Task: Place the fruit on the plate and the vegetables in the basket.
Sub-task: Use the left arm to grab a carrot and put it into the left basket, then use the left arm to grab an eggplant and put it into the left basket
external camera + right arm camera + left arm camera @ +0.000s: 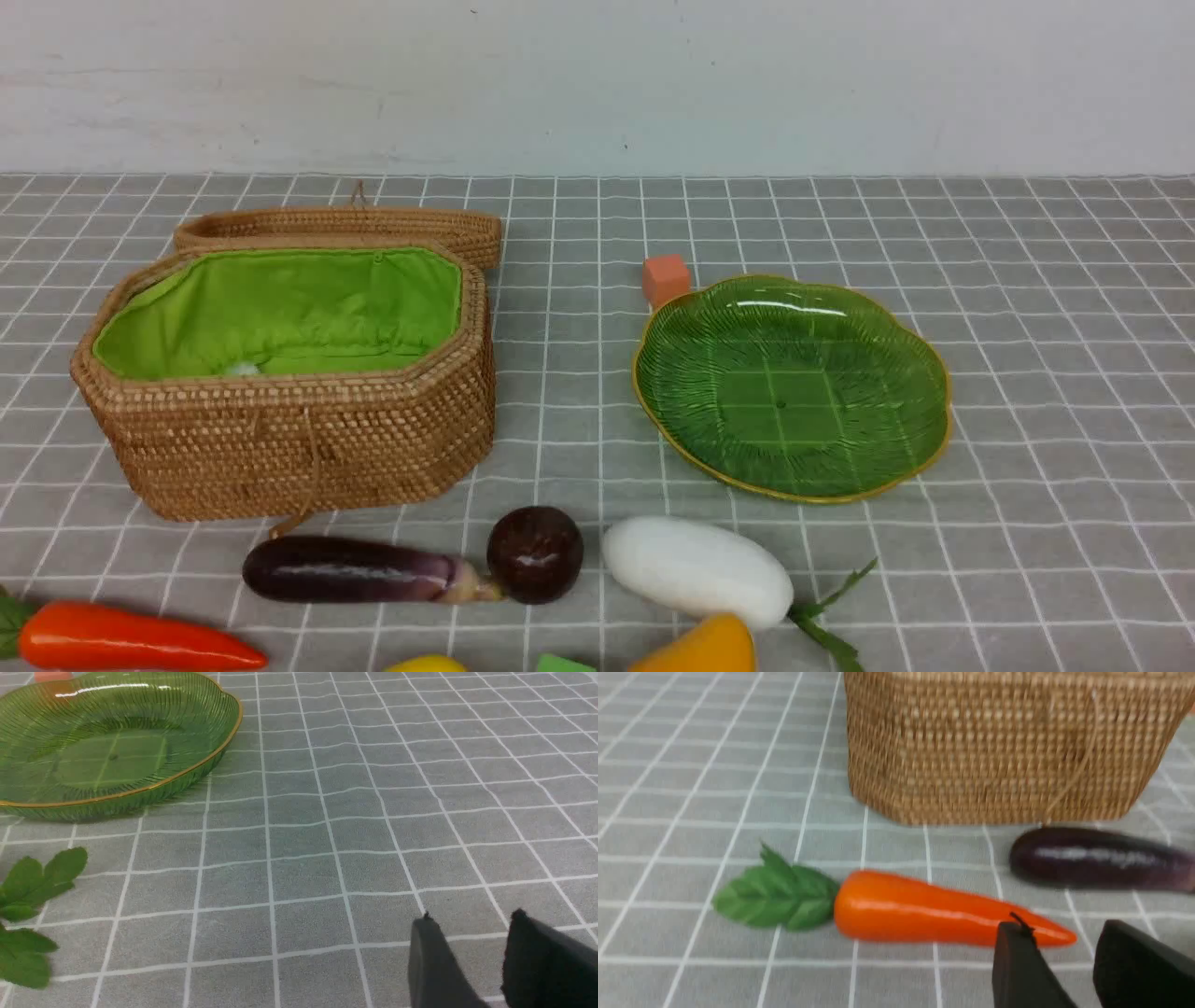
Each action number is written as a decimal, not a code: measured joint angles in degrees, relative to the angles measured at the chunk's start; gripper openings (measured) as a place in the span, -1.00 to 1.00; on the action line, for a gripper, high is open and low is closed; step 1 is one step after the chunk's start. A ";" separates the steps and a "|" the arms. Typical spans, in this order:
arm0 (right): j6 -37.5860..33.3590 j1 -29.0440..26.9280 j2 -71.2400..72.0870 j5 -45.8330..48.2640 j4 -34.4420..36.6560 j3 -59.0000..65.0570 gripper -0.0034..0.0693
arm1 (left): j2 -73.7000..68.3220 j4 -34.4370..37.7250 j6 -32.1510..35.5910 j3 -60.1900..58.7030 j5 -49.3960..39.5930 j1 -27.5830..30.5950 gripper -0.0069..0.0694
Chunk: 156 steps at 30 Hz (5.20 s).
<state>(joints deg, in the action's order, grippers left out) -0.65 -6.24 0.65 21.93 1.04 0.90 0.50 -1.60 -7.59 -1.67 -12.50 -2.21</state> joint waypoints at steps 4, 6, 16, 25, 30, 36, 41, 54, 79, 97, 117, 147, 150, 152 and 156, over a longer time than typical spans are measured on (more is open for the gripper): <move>0.00 0.00 0.00 0.00 0.00 0.00 -0.24 | 0.00 1.60 -0.60 0.00 3.13 0.00 -0.19; 0.00 0.00 0.00 0.00 0.00 0.00 -0.24 | 0.00 1.60 -0.60 0.00 3.13 0.00 -0.19; 0.00 0.00 0.00 0.00 0.00 0.00 -0.24 | 0.00 5.86 -3.04 0.00 10.51 0.00 -0.19; 0.00 0.00 0.00 0.00 0.00 0.00 -0.24 | 0.00 10.19 -12.59 1.53 21.22 0.00 -0.19; 0.00 0.00 0.00 0.00 0.00 0.00 -0.24 | -1.65 9.86 -14.21 18.15 13.61 0.00 -0.19; 0.00 0.00 0.00 0.00 0.00 0.00 -0.24 | -18.81 9.36 -17.42 39.26 -11.76 0.00 -0.19; 0.00 0.00 0.00 0.00 0.00 0.00 -0.24 | -32.04 7.33 -32.15 40.43 -23.60 0.00 -0.19; 0.00 0.00 0.00 0.00 0.00 0.00 -0.24 | -51.75 -3.88 -65.39 36.51 -32.56 0.00 -0.15; 0.00 0.00 0.00 0.00 0.00 0.00 -0.24 | -91.23 -3.61 -65.02 43.92 -21.92 0.00 0.26; 0.00 0.00 0.00 0.00 0.00 0.00 -0.24 | -63.45 0.94 -60.83 50.25 -32.20 0.00 -0.18; 0.00 0.00 0.00 0.00 0.00 0.00 -0.24 | -98.07 10.86 -46.65 89.73 -35.69 0.00 0.70; 0.00 0.00 0.00 0.00 0.00 0.00 -0.24 | -89.13 9.32 -68.09 48.43 -17.27 -11.40 0.59; 0.00 0.00 0.00 0.00 0.00 0.00 -0.24 | -91.60 9.49 -68.09 48.43 -14.84 -11.40 0.59; 0.00 0.00 0.00 0.00 0.00 0.00 -0.24 | -93.27 9.44 -68.09 48.43 -12.98 -11.40 0.59; 0.00 0.00 0.00 0.00 0.00 0.00 -0.24 | -93.98 9.18 -68.16 48.43 -11.70 -11.40 0.46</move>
<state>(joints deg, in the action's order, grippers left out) -0.65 -6.24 0.65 21.93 1.04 0.90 -93.49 7.58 -75.75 46.76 -24.20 -13.61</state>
